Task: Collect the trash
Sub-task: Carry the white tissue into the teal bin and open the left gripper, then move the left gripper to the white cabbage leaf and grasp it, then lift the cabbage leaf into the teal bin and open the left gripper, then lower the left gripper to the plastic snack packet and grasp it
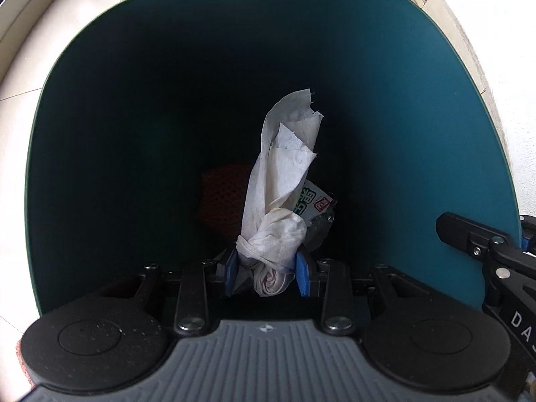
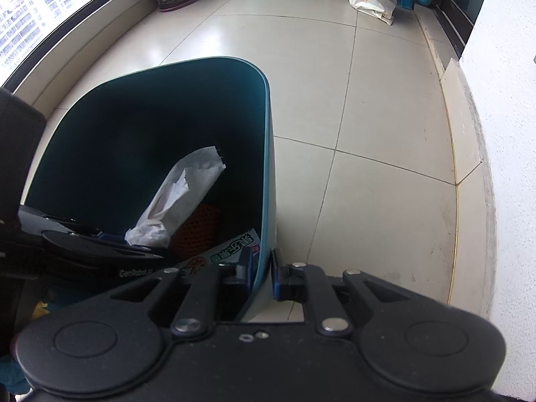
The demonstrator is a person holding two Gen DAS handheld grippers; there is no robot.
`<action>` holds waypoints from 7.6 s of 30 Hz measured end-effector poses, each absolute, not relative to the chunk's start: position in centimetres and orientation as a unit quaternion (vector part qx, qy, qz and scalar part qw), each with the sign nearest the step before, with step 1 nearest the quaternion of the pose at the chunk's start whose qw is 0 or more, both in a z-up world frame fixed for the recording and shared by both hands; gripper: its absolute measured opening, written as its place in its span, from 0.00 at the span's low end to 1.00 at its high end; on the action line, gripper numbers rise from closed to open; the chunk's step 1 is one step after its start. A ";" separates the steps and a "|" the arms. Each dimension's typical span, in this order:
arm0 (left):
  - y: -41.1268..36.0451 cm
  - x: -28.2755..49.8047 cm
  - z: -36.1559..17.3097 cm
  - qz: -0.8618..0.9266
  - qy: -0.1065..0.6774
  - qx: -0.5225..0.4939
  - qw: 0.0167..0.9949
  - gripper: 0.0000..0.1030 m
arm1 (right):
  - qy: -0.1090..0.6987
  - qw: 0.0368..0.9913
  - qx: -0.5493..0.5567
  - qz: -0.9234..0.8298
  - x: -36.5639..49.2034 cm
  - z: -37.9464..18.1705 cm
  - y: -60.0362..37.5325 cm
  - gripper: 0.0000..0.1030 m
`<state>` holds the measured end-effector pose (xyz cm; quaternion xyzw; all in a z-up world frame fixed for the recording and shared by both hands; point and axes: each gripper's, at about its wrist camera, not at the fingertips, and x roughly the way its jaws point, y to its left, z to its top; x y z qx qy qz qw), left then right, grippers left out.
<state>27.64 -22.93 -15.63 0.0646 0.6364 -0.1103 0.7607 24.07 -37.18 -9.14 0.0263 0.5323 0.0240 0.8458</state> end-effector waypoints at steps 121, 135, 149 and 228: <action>5.4 22.4 -27.3 0.047 0.644 0.049 0.762 0.05 | 0.517 0.856 -0.022 -0.005 24.4 -8.9 -35.2 0.04; 4.5 22.0 -21.2 0.049 0.631 0.043 0.773 0.05 | 0.515 0.857 -0.016 -0.003 24.2 -8.7 -35.5 0.04; -0.4 23.1 -5.4 -0.009 0.555 0.000 0.832 0.05 | 0.515 0.857 -0.011 -0.001 24.4 -8.6 -36.0 0.03; -17.2 24.9 -6.2 -0.136 0.531 0.073 0.834 0.08 | 0.514 0.858 -0.007 0.013 24.0 -8.3 -37.1 0.05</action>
